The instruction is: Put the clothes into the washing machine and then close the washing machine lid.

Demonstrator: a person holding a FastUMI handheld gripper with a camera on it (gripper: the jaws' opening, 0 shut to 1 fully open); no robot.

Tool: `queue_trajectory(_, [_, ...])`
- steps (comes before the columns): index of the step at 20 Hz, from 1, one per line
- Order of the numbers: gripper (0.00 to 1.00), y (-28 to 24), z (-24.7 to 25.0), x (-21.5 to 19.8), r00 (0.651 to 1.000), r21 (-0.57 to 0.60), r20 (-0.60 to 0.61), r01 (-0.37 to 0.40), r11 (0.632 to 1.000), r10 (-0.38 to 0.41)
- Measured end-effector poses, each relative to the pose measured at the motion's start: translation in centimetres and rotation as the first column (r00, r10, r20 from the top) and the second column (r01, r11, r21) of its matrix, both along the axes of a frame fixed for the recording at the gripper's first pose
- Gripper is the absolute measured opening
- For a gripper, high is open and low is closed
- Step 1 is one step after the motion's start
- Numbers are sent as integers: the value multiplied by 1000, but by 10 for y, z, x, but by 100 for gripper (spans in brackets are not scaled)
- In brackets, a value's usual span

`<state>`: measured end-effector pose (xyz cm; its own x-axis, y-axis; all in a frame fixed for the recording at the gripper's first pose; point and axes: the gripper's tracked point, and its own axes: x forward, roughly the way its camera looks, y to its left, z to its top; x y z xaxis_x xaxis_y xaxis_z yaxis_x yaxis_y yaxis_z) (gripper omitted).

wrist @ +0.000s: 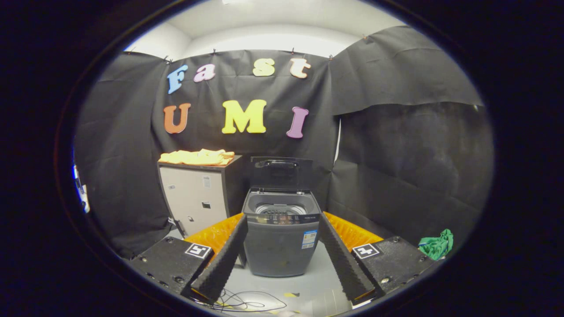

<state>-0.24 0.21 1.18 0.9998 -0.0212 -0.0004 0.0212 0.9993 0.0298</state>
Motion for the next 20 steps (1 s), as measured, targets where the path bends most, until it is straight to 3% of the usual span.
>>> queue_trajectory(6, [100,16,26,16,1000,13,1,24,1000,-24])
queue_trajectory(13, [100,66,95,98,1000,47,25,9,999,-11])
queue_trajectory(20, [100,169,164,211,993,55,29,-117,992,116])
